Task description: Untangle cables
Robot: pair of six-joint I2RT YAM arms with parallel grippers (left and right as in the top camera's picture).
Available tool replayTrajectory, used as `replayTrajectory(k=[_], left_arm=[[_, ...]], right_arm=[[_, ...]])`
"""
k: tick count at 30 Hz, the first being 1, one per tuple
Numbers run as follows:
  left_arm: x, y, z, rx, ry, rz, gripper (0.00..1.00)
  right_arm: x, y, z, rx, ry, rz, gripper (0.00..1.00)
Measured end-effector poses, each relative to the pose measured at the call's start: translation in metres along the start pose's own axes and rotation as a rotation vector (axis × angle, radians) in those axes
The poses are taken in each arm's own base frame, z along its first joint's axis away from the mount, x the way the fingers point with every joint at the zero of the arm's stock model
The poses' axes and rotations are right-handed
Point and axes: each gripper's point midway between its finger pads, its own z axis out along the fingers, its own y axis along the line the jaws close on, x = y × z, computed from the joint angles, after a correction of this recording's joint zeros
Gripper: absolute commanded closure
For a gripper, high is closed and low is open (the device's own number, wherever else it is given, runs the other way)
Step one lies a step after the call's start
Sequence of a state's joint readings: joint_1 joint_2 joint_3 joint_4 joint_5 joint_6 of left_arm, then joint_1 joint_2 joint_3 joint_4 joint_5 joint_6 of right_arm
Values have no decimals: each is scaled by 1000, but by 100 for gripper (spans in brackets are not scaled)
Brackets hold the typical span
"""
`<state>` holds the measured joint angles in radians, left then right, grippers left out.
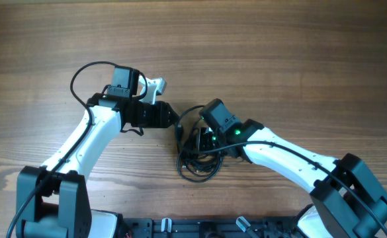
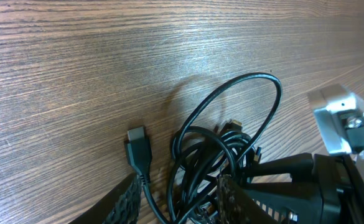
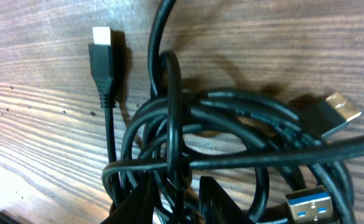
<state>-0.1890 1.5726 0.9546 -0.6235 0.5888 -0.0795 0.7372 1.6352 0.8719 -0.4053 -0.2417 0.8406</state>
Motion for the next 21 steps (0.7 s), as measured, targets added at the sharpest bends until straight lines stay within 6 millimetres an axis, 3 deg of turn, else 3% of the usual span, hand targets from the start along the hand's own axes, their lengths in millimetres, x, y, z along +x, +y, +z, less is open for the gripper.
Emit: replayTrajectory(k=[13,21], left_arm=[[0,0,0,0,0,0,62],[0,-2,0,12,2,0,61]], right_arm=[[-11,-1,0,17,-56,-5,75],[-28,8,10,-21,-120,-20,95]])
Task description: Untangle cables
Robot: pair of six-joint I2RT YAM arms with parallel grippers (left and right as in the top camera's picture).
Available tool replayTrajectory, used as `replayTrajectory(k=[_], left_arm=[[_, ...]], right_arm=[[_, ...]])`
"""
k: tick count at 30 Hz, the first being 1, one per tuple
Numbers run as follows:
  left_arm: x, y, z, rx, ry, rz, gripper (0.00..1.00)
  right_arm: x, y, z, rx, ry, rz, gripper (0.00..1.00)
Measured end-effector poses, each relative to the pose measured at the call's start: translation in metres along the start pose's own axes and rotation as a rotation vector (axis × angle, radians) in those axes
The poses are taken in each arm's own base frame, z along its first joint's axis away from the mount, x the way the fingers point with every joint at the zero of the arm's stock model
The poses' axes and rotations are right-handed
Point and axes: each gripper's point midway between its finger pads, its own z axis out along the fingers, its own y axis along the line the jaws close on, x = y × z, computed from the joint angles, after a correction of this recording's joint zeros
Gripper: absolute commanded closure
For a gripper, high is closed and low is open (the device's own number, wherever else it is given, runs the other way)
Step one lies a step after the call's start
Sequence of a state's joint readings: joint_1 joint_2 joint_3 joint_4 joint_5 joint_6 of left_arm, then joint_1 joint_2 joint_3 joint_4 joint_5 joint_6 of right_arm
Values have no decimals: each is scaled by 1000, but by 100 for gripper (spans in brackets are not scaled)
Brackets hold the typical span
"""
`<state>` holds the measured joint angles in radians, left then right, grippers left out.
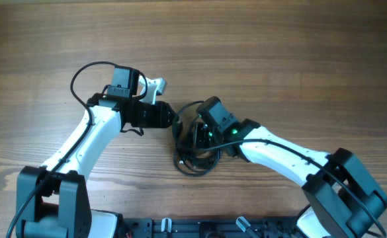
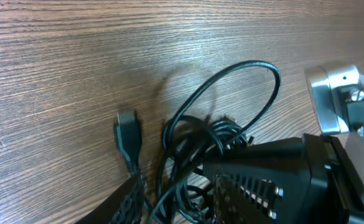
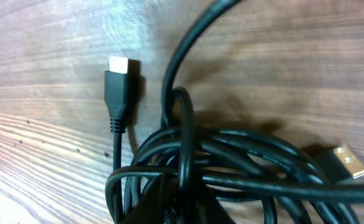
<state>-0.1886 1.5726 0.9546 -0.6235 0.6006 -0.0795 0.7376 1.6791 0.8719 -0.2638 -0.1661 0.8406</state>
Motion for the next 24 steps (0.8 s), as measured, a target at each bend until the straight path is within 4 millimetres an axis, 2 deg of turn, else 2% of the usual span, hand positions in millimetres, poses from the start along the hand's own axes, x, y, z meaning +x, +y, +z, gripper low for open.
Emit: replayTrajectory(k=[11,16,19,24], left_arm=[[3,0,0,-1,11,-7,56],[11,3,7,-3,55,19,46],[20,1,16,-1,99,52,44],[22,-1,18,3,105,82,45]], right_arm=[[-11,-5,0,3,-29,17,96],[-24,4,-8,-158,34,38,96],[-32,12,-15,-256,59,47,96],[-37,30,-24,-371,70,25,96]])
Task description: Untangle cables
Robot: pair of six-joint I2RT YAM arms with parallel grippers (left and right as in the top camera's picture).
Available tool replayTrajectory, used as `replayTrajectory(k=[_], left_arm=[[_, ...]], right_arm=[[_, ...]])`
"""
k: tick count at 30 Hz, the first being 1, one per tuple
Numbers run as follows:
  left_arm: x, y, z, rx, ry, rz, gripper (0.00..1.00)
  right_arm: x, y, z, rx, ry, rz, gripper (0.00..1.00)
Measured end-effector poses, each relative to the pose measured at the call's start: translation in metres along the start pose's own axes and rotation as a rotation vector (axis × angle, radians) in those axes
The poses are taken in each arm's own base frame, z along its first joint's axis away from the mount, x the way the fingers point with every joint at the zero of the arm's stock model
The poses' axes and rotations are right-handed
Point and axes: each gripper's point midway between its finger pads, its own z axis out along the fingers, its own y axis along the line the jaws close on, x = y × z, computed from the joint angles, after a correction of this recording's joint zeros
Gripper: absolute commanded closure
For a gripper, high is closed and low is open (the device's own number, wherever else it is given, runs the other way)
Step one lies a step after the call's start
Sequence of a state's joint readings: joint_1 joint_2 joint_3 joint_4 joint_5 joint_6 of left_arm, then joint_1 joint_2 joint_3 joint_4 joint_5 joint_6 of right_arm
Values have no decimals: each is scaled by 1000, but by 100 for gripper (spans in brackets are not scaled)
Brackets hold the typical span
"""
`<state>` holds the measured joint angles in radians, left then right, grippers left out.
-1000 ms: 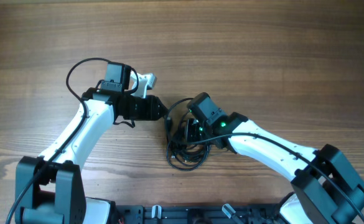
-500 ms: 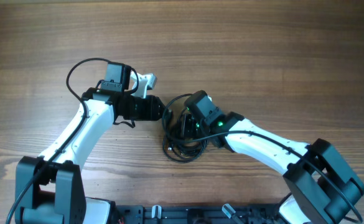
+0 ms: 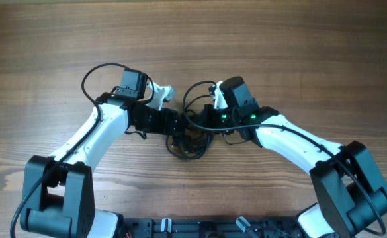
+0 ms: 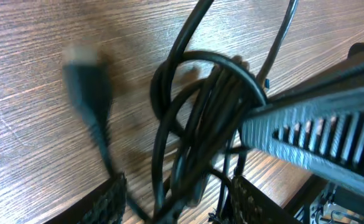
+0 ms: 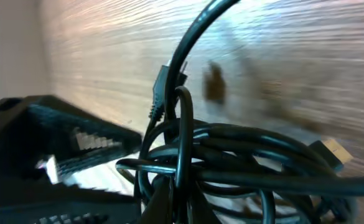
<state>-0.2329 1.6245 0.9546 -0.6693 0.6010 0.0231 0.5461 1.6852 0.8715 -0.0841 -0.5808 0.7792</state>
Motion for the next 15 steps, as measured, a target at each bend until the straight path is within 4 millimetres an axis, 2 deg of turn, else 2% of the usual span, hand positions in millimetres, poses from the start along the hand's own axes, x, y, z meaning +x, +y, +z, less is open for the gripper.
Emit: replayTrajectory(k=[4,10,13,15], left_arm=[[-1,-1,0,1,-2,8,53],[-3,-3,1,12,-9,28,90],[-3,-4,1,14,-12,35,96],[-5,-2,1,-2,-20,18,96]], right_arm=[[5,7,0,-40,30,-11,96],[8,18,-1,-97,53,-83,96],[7,17,-2,-97,50,-91,96],[7,17,-2,-96,50,-95,96]])
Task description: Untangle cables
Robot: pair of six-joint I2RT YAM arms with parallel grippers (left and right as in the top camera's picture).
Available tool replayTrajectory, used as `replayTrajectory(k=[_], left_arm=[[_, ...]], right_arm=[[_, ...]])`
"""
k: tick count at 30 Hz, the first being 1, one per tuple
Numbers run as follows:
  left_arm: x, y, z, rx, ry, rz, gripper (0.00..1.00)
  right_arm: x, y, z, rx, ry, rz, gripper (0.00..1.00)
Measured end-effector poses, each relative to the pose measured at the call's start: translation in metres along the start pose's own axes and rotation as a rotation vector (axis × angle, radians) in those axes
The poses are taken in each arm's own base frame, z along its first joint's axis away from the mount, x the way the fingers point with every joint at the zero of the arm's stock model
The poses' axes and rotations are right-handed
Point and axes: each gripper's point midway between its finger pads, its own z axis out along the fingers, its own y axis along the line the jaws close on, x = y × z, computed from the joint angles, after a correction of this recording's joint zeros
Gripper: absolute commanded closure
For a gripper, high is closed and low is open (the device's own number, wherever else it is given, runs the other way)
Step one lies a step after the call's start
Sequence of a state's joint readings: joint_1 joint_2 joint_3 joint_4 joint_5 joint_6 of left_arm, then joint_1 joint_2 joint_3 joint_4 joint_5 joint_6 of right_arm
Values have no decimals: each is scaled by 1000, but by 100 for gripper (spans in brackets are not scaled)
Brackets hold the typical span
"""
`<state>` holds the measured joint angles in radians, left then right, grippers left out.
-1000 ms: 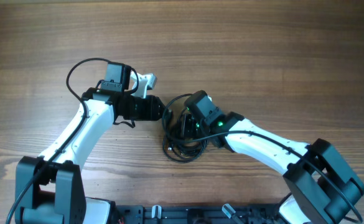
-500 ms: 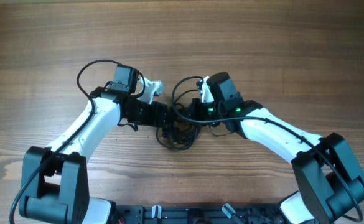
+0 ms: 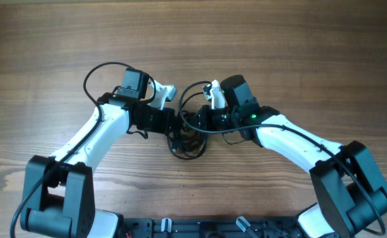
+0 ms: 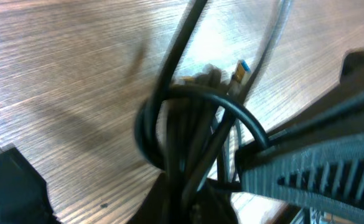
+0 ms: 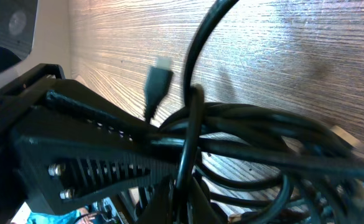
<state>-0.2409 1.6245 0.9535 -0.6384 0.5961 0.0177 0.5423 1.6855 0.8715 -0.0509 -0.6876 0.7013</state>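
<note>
A tangle of black cables point(image 3: 189, 140) hangs between my two grippers at the table's middle, with one loop point(image 3: 192, 91) arching toward the far side. My left gripper point(image 3: 175, 123) comes in from the left and is shut on several strands of the bundle point(image 4: 191, 124). From the right, my right gripper point(image 3: 198, 121) is shut on a single upright strand point(image 5: 191, 124). A blue USB plug point(image 4: 241, 67) and a black plug with a metal tip point(image 5: 158, 78) stick out of the tangle. The bundle point(image 5: 262, 124) is raised off the wood in the right wrist view.
The brown wooden table point(image 3: 279, 39) lies all around. The two grippers are nearly touching: the right one's ribbed finger point(image 4: 312, 174) fills the left wrist view's right side, and the left one's body point(image 5: 76, 149) fills the right wrist view's left.
My left gripper, open around the bundle before, is now shut on it. The right gripper still holds its strand, and the plugs have shifted in both wrist views.
Both grippers stood at the tangle lying nearer the table's front, fingers apart. Then the right gripper was shut on one strand. Later the tangle was farther back and raised, with the left fingers astride it. Now both grippers hold it.
</note>
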Motion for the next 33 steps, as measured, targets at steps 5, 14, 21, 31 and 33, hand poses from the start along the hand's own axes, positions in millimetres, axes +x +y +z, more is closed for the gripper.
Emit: replayTrajectory(k=[5,14,21,31,33], left_arm=[[0,18,2,-135,-13,-152,96],[-8,35,-9,-267,-70,-238,96],[-13,50,-15,-355,-109,-263,96],[-15,53,-19,-393,-129,-343,96],[-16,52,-20,-390,-136,-367,96]], right_arm=[[-3,-6,4,14,-10,-1,96],[-26,14,-5,-172,-45,-49,96],[-42,21,-50,-377,0,39,96],[-57,6,-91,-466,0,121,96],[-59,2,-97,-470,-7,144,96]])
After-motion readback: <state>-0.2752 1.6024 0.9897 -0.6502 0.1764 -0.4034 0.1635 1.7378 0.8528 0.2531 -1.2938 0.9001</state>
